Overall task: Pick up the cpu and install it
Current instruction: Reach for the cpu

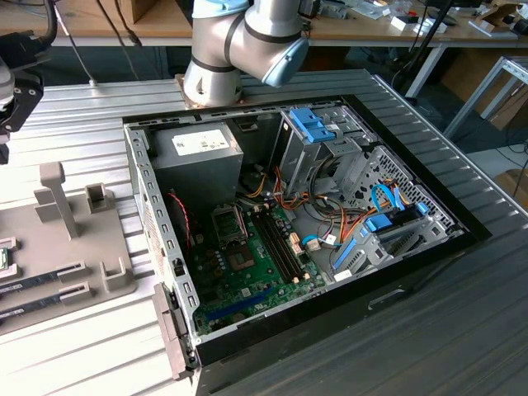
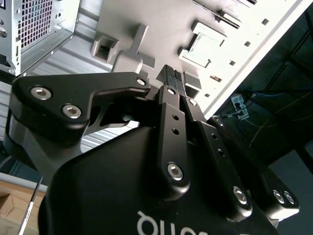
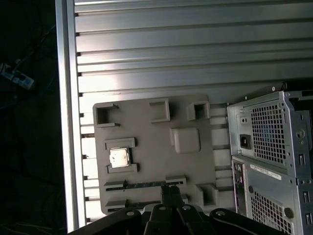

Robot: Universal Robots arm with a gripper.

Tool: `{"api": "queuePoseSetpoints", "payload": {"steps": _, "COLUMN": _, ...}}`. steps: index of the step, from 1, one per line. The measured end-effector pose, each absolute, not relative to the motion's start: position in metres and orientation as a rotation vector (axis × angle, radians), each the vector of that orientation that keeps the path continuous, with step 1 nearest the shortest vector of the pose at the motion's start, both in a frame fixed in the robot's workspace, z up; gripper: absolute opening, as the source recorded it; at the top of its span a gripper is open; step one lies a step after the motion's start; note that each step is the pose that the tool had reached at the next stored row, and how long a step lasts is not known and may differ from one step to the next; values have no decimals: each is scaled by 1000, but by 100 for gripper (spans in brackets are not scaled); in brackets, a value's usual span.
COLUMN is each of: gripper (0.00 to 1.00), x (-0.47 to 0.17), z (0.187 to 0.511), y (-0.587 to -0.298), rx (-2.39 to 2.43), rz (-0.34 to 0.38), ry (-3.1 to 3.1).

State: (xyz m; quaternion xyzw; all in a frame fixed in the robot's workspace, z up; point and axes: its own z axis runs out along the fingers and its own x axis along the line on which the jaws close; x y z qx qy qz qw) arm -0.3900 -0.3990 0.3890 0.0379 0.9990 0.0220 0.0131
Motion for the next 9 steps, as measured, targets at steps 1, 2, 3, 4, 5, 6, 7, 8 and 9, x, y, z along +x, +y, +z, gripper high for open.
{"api": "queuePoseSetpoints", "payload": {"steps": 1, "gripper": 11, "x": -393, "z": 389, "y": -399, "rx": 118, "rz": 69, "ry": 3113}}
{"api": "queuePoseSetpoints", "payload": {"steps": 2, "gripper": 11, "x": -396, "z": 389, "y": -399, "rx": 118, "rz": 69, "ry": 3113}}
{"api": "queuePoseSetpoints", "payload": {"steps": 3, "gripper": 11, "x": -397, "z": 389, "y": -399, "rx": 118, "rz": 69, "ry": 3113}}
{"api": "queuePoseSetpoints", "payload": {"steps": 4, "gripper": 11, "x": -398, "z": 389, "y": -399, "rx": 118, "rz": 69, "ry": 3113}}
{"api": "queuePoseSetpoints", "payload": {"steps": 5, "gripper": 11, "x": -399, "z": 389, "y": -399, "rx": 118, "rz": 68, "ry": 3113}}
{"api": "queuePoseSetpoints", "payload": {"steps": 6, "gripper": 11, "x": -399, "z": 389, "y": -399, "rx": 118, "rz": 69, "ry": 3113}}
{"api": "queuePoseSetpoints", "payload": {"steps": 7, "gripper": 11, "x": -400, "z": 389, "y": -399, "rx": 118, "rz": 69, "ry": 3113}}
{"api": "queuePoseSetpoints", "payload": {"steps": 8, "gripper": 11, "x": -401, "z": 389, "y": -399, "rx": 118, "rz": 69, "ry": 3113}}
{"api": "queuePoseSetpoints", "payload": {"steps": 9, "gripper": 11, "x": -401, "z": 389, "y": -399, "rx": 118, "rz": 69, "ry": 3113}}
